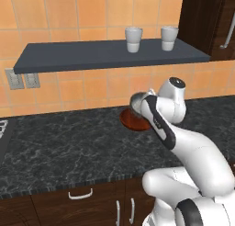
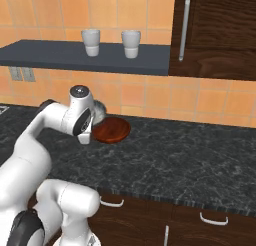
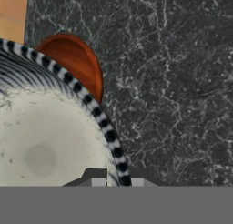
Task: Pick up the bowls on the counter and stack them on top of one another in the open cabinet. Place the smaller bowl on top of the larger bowl.
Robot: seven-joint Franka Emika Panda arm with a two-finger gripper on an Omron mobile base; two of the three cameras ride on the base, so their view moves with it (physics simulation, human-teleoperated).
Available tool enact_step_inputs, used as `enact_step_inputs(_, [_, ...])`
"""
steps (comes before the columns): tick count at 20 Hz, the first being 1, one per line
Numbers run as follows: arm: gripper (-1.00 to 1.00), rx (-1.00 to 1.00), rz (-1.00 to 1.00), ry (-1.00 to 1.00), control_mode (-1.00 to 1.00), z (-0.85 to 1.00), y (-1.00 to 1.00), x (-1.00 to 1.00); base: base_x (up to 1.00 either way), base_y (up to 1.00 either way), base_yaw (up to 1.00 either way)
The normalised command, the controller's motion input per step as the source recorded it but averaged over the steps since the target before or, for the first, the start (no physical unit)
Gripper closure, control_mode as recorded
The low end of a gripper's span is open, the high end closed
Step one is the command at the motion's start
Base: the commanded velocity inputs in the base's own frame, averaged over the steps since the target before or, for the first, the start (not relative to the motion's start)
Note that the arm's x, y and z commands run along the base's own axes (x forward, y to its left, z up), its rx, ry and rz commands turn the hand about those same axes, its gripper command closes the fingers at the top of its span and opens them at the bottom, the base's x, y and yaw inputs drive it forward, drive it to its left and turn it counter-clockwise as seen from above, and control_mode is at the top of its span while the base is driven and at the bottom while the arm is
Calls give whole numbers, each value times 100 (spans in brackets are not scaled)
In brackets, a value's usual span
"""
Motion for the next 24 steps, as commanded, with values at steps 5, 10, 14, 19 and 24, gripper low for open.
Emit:
enact_step_inputs(5, [100, 0, 1, 1, -100, -15, -48, 40, 0, 0, 0])
enact_step_inputs(10, [100, 0, 0, 0, -100, -38, -18, 46, 0, 0, 0])
enact_step_inputs(14, [100, 0, 0, 0, -100, -48, 0, 54, 0, 0, 0])
enact_step_inputs(19, [100, 0, 0, 9, -100, -37, 0, 50, 0, 0, 0])
enact_step_inputs(24, [100, 0, 0, 6, -100, -38, 0, 30, 0, 0, 0])
